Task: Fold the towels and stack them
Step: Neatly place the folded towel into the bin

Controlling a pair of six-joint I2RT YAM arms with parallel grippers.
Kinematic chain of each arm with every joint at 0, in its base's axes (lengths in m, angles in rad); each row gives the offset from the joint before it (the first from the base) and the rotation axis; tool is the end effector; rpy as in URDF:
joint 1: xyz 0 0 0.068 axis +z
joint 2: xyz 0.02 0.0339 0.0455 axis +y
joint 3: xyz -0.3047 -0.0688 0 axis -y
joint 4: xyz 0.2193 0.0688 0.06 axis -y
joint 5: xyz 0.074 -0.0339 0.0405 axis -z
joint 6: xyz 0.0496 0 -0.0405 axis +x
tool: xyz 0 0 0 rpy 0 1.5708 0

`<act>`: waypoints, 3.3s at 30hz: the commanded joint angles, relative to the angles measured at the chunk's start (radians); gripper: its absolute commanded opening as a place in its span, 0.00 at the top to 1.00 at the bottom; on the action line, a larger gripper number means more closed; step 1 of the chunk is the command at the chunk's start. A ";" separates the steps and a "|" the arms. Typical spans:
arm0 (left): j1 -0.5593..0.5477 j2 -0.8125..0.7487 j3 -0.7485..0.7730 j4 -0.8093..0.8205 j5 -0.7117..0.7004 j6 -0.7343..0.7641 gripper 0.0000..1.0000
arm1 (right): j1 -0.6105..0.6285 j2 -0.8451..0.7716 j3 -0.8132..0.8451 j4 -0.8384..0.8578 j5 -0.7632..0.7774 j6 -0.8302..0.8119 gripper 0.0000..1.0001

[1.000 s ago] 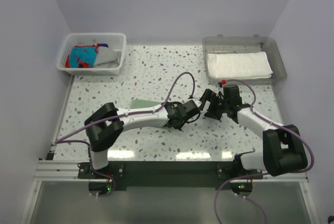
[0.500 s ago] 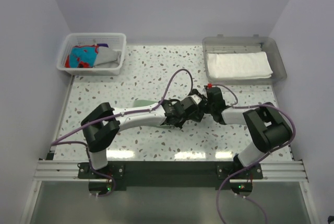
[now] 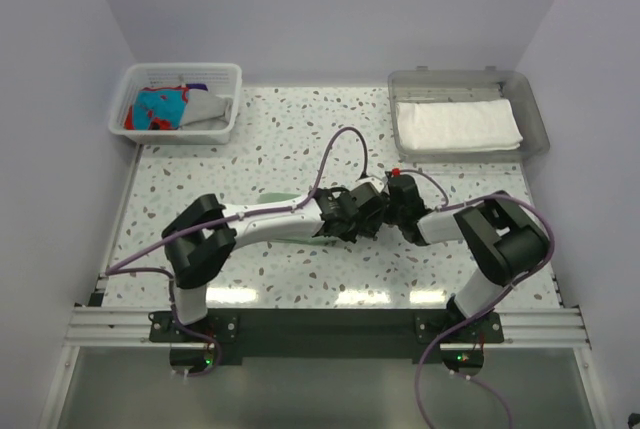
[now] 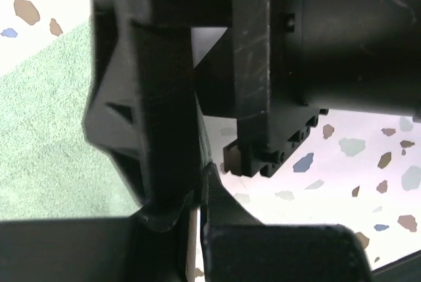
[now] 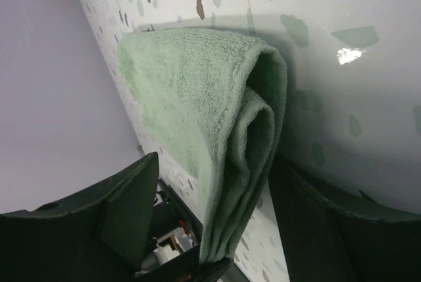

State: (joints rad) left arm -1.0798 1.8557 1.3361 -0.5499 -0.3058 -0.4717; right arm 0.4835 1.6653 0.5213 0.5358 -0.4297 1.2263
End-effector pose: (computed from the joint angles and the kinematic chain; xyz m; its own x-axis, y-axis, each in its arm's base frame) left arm 0.1943 -0.3317 0.2427 -0.7195 0.4266 -0.5480 0.5005 0.8656 0.0168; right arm 0.2488 0.1540 0.1740 -0.8536 0.5183 -0.0531 0.2312 0.4682 0.8529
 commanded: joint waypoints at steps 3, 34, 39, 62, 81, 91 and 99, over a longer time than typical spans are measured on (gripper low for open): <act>0.006 0.036 0.058 0.042 0.005 -0.051 0.97 | 0.013 0.054 0.011 -0.085 0.039 -0.036 0.44; 0.625 -0.467 -0.164 0.019 0.040 0.205 0.00 | -0.183 0.168 1.047 -1.230 0.201 -0.970 1.00; 0.690 -0.478 -0.313 0.104 0.024 0.203 0.00 | -0.264 0.324 1.465 -1.448 0.301 -1.102 1.00; 0.721 -0.345 -0.371 0.156 -0.047 0.202 0.00 | -0.580 0.536 1.715 -1.369 0.367 -1.461 1.00; 0.721 -0.279 -0.367 0.165 -0.042 0.209 0.00 | -0.661 0.609 1.706 -1.277 0.452 -1.518 1.00; 0.721 -0.274 -0.365 0.165 -0.035 0.212 0.00 | -0.669 0.620 1.579 -1.143 0.653 -1.466 1.00; 0.721 -0.273 -0.364 0.166 -0.024 0.214 0.00 | -0.674 0.686 1.609 -1.094 0.796 -1.447 0.51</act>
State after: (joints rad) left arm -0.3668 1.5787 0.9668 -0.4229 -0.3344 -0.2691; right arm -0.1848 2.3360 2.1052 -0.6228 0.2657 -0.2375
